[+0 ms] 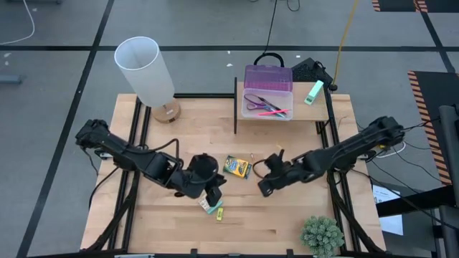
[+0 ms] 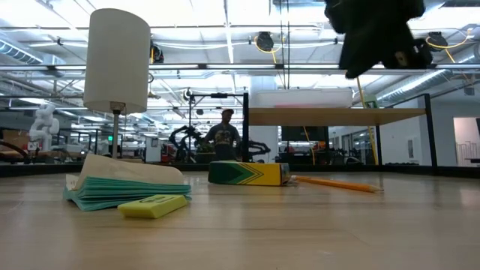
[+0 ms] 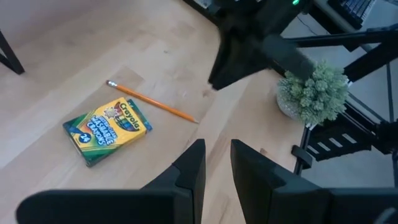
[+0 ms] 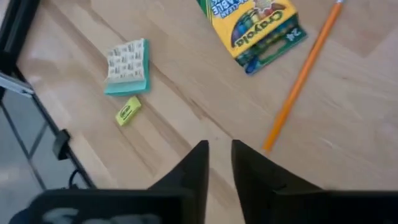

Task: Pick & place school supplies into a supply box
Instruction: Put the yellow pencil into the purple supply box on the shelf

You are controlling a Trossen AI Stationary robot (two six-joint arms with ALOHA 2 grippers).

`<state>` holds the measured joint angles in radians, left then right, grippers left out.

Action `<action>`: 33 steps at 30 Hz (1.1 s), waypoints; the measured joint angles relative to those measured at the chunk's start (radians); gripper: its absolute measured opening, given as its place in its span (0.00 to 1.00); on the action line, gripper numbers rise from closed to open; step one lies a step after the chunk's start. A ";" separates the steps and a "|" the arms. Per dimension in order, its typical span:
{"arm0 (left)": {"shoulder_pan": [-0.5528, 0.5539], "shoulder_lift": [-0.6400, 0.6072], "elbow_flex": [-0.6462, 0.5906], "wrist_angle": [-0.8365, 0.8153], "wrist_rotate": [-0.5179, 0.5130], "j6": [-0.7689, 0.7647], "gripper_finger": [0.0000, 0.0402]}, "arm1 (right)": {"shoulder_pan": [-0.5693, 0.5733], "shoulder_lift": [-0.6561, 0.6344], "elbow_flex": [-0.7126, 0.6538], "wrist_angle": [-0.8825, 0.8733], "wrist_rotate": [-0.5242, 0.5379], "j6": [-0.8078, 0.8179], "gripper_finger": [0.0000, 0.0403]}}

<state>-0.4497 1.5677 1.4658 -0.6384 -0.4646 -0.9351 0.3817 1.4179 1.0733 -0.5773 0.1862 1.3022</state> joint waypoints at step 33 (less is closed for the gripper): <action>-0.024 0.000 0.000 0.007 -0.018 0.009 0.19 | -0.027 0.374 0.000 0.012 0.043 -0.036 0.60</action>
<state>-0.4741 1.5677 1.4658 -0.6315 -0.4828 -0.9264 0.3546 1.7922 1.0737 -0.5651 0.2289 1.2666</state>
